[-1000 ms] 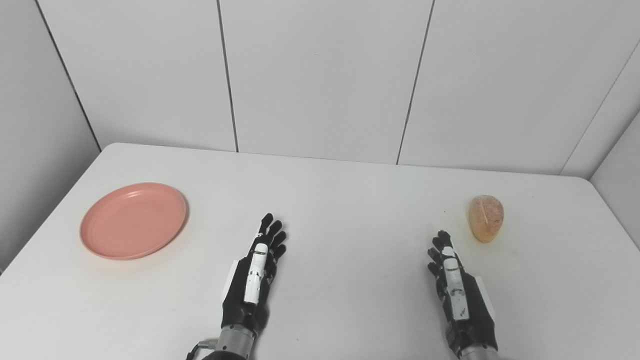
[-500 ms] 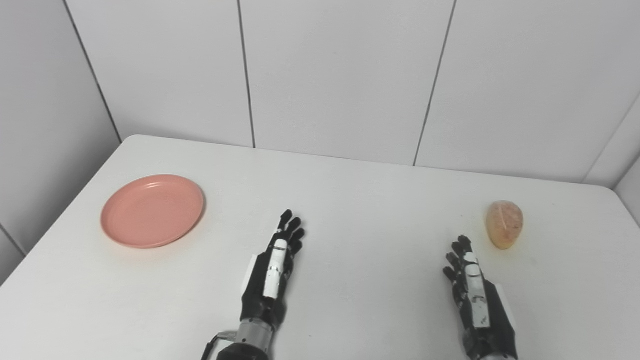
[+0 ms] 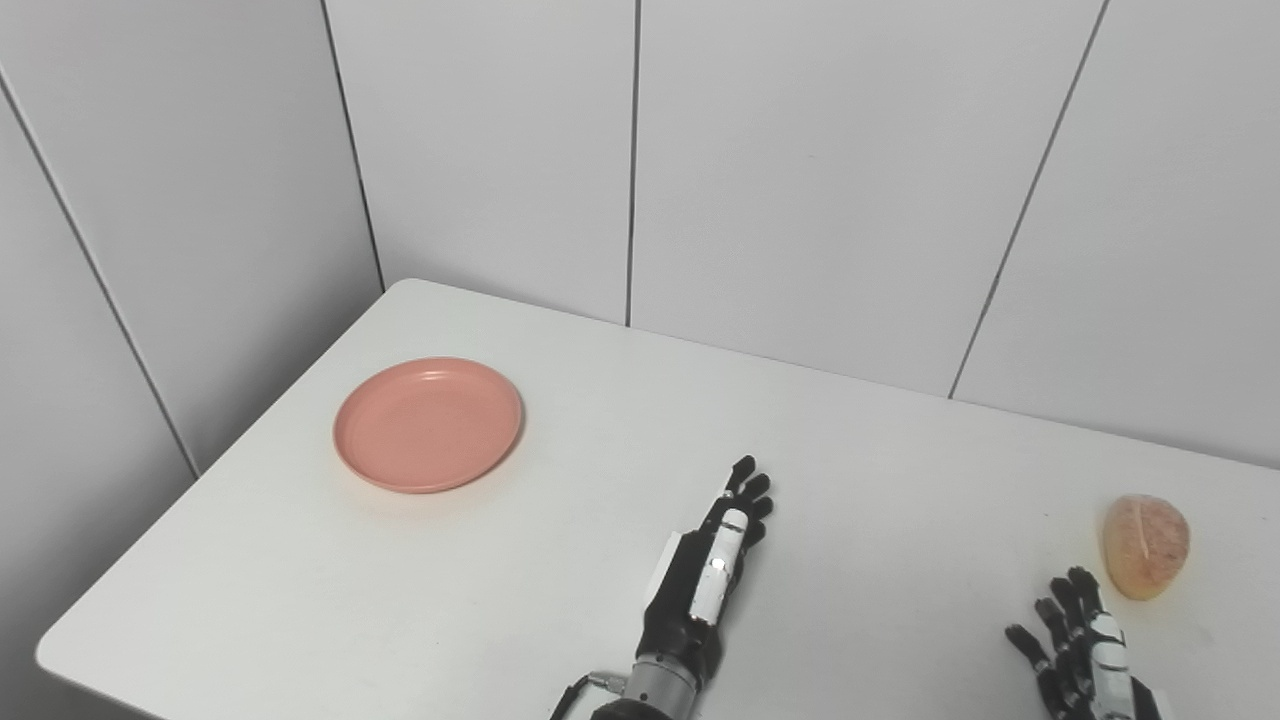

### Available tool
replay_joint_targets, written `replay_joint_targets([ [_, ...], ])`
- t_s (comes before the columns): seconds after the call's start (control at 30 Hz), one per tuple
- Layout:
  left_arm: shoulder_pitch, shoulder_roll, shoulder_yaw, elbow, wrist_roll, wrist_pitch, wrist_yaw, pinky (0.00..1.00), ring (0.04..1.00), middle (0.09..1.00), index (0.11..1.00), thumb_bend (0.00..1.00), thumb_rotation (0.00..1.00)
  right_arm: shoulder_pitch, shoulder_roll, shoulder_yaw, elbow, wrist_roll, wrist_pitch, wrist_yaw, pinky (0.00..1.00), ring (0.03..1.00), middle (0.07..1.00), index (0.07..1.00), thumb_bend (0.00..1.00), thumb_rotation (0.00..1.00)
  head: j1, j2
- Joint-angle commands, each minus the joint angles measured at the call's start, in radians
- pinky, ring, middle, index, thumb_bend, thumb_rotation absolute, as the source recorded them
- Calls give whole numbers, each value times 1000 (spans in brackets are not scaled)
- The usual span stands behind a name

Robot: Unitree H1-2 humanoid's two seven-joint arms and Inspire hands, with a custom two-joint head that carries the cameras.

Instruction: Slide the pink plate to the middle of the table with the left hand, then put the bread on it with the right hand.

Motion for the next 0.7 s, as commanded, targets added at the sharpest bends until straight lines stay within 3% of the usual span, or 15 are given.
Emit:
replay_joint_targets([
  [0.0, 33, -31, -4, 65, 11, -28, 9, 976, 950, 958, 948, 361, 1000, -14, -9, -12, -18, -4, -16, -10, 1000, 1000, 1000, 1000, 290, 1000, 1, 1],
  [0.67, 22, -23, -15, 51, 8, -8, 21, 987, 956, 966, 956, 374, 1000, -21, -6, -4, -25, -2, 2, -21, 1000, 1000, 1000, 1000, 305, 1000, 14, 18],
])
